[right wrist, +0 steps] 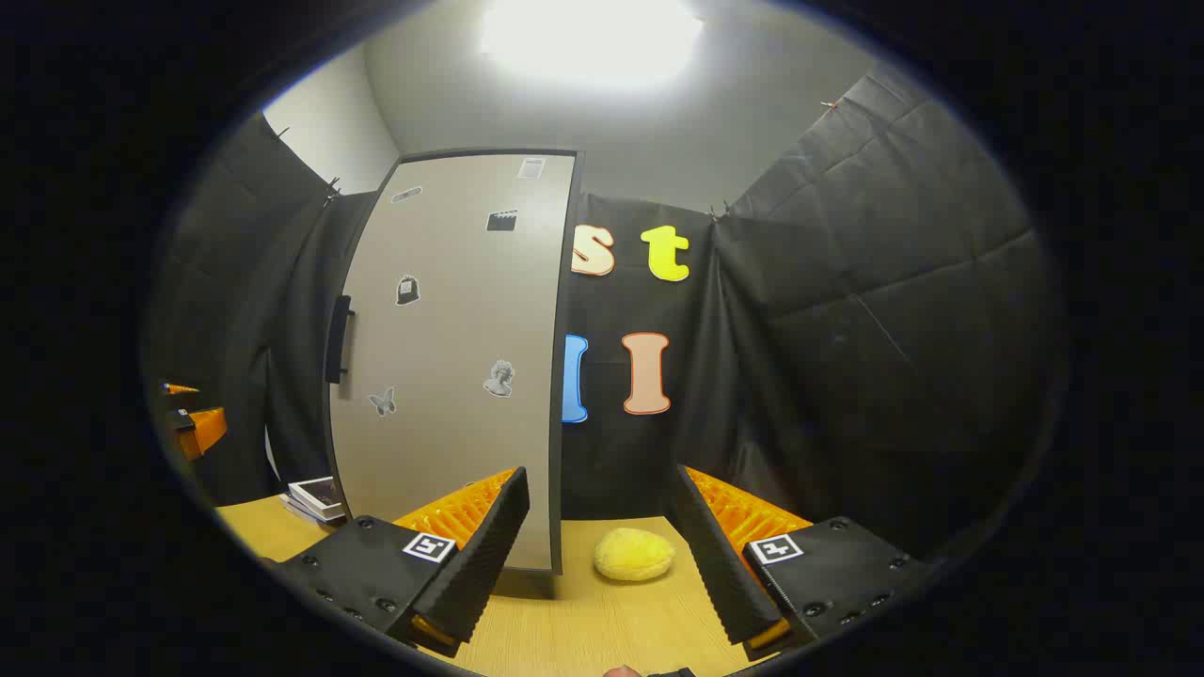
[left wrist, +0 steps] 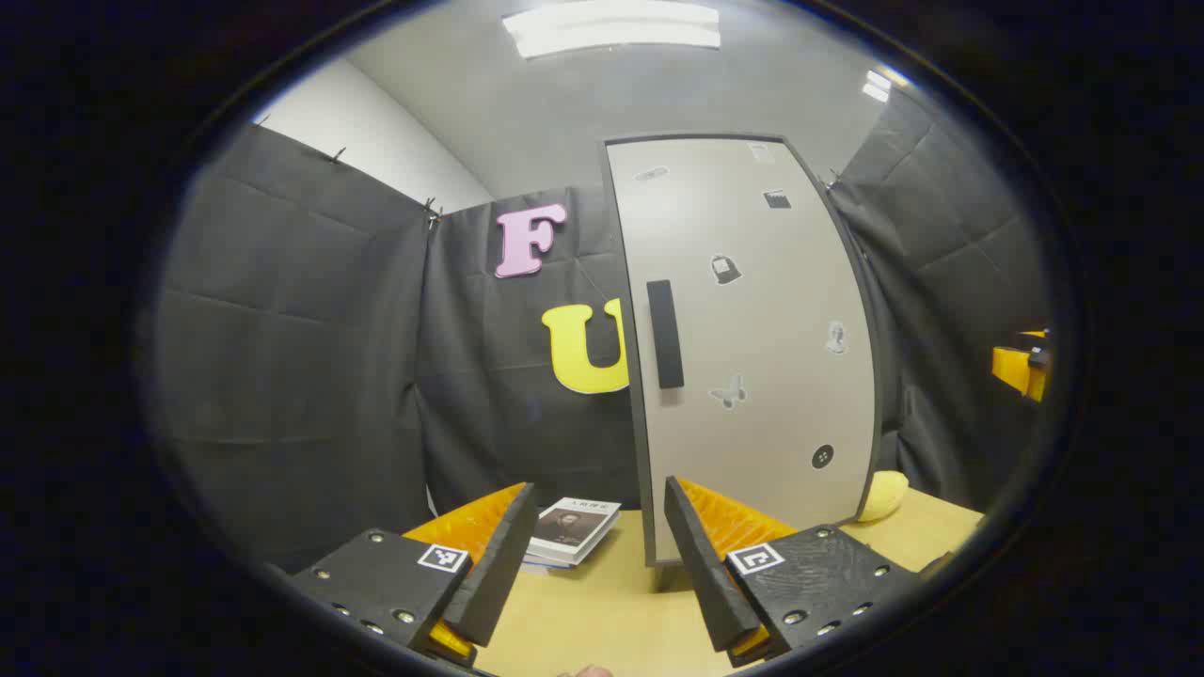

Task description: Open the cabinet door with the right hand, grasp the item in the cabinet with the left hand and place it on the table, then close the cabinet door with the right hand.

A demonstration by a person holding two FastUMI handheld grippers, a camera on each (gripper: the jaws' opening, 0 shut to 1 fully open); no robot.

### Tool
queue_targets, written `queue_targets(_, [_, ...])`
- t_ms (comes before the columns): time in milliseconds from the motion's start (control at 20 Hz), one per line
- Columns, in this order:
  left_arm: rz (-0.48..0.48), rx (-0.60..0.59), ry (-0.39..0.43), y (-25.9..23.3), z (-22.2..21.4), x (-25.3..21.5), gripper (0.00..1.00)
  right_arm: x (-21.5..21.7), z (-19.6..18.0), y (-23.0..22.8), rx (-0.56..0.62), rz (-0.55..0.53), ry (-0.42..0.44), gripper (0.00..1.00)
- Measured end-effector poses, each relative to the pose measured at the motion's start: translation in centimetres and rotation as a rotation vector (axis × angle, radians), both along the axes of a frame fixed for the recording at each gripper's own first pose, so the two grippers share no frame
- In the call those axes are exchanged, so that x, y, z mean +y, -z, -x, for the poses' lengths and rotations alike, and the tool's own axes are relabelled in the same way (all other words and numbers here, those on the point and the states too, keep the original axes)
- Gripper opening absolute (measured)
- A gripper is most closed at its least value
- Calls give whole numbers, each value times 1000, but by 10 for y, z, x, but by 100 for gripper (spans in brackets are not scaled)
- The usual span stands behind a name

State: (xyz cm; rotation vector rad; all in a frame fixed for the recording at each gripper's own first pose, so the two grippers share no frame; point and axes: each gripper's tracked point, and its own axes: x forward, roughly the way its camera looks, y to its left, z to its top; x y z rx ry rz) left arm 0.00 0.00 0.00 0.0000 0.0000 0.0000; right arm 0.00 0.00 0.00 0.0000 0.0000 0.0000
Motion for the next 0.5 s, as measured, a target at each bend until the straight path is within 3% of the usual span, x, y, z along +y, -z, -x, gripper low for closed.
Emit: queue_targets(500, [-2, 4, -19, 5, 0, -5, 82, -9, -4, 5, 7, -9, 10, 98])
